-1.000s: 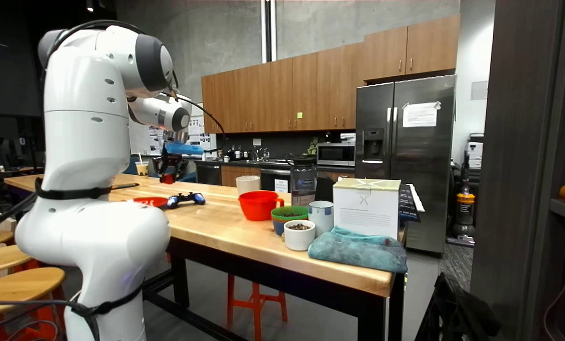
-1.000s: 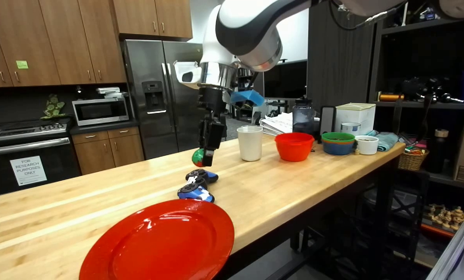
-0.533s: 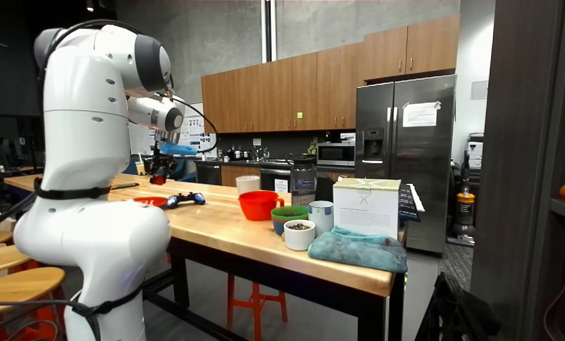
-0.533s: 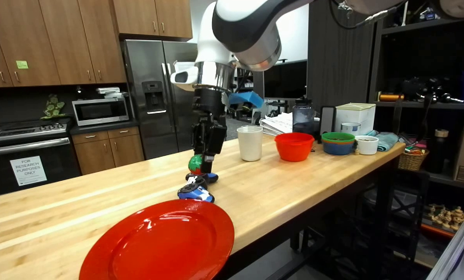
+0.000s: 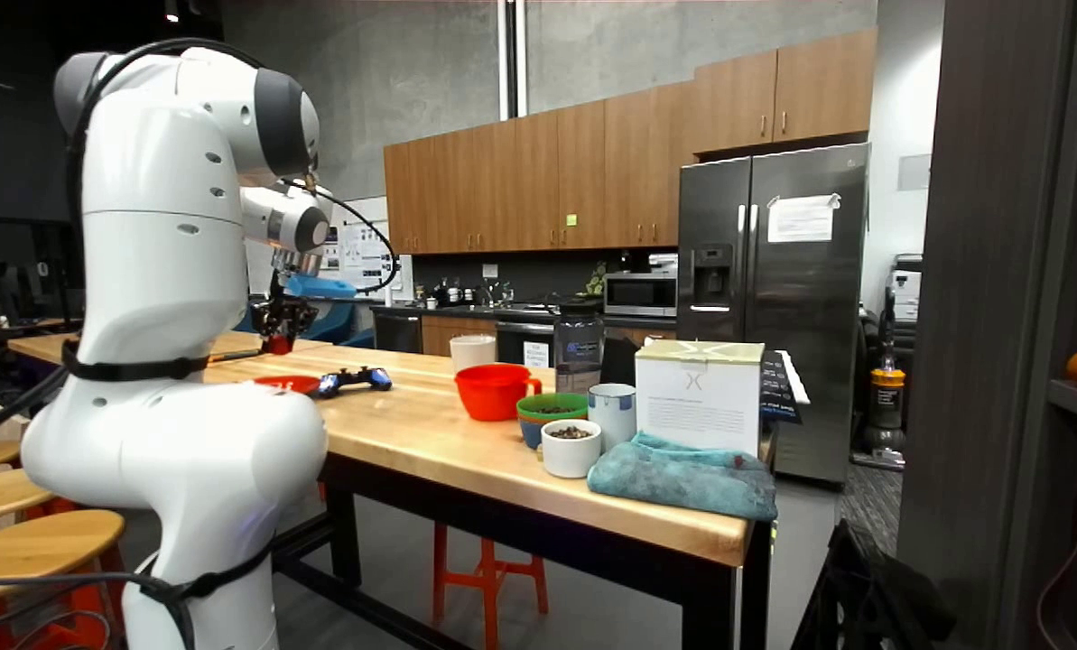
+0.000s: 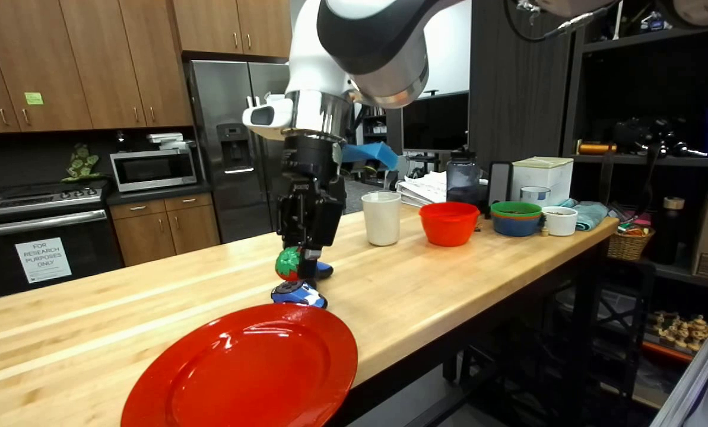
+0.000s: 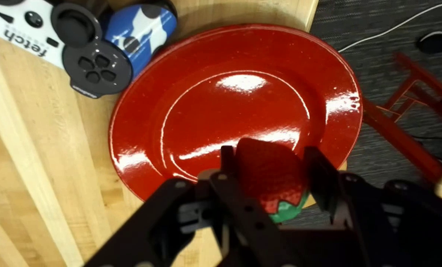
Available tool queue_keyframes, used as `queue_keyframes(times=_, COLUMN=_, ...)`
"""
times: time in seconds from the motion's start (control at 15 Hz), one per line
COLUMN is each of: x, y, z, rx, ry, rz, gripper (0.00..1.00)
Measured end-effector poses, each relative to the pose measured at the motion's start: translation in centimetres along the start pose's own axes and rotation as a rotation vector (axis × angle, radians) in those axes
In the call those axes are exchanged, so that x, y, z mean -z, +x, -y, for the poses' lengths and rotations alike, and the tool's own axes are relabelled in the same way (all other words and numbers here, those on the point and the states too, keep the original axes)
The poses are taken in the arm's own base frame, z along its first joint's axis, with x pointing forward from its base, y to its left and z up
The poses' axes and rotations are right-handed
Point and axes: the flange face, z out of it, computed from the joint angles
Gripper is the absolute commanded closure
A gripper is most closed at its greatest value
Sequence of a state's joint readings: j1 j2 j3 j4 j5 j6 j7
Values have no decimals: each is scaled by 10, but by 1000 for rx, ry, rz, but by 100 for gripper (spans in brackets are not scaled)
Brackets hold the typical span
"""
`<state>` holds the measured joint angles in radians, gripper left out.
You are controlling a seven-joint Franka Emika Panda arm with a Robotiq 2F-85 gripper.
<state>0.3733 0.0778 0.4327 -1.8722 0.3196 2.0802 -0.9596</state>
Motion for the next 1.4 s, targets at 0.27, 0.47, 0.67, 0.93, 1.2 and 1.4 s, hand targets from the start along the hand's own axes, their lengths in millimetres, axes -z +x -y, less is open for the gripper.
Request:
queue_keyframes(times=0.27, x=-6, y=2, z=4, rx=16, ry=0, rz=1, gripper=77)
queue_keyframes(times=0.47, x=-11, y=-1, z=4, rx=15, ry=4, rz=5, gripper=77)
queue_keyframes(times=0.67, x=-20, y=-6, z=4, rx=9, ry=7, rz=11, gripper=77)
queue_keyframes(times=0.93, x=-40, y=-16, z=3, rx=-1, ry=25, rz=26, gripper=77)
queue_keyframes(times=1.2, x=-56, y=-23, z=1, rx=-8, ry=43, rz=36, gripper=77)
queue_keyframes(times=1.4, x=-62, y=-25, z=0, rx=-13, ry=46, rz=37, gripper=67)
